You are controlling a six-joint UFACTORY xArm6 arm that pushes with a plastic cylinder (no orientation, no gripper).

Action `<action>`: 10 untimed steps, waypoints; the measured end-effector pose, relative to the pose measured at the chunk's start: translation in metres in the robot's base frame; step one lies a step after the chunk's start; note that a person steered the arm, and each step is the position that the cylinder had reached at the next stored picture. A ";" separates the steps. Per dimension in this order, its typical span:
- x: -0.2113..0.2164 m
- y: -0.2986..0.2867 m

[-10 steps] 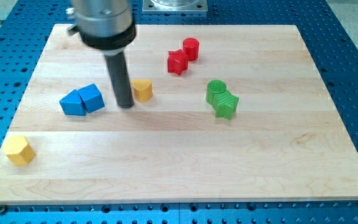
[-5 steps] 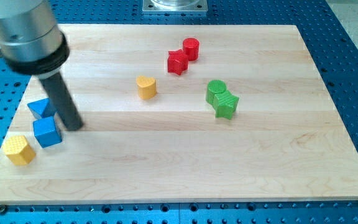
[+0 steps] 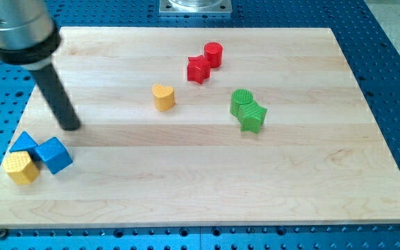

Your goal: Place the yellow and blue blocks at the bottom left corner

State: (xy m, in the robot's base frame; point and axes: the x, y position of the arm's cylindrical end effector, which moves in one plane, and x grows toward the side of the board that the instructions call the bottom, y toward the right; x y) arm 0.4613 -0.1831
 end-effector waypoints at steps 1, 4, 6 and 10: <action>0.022 -0.002; -0.013 0.130; -0.051 0.122; 0.006 -0.020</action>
State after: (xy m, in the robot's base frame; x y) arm 0.4673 -0.2033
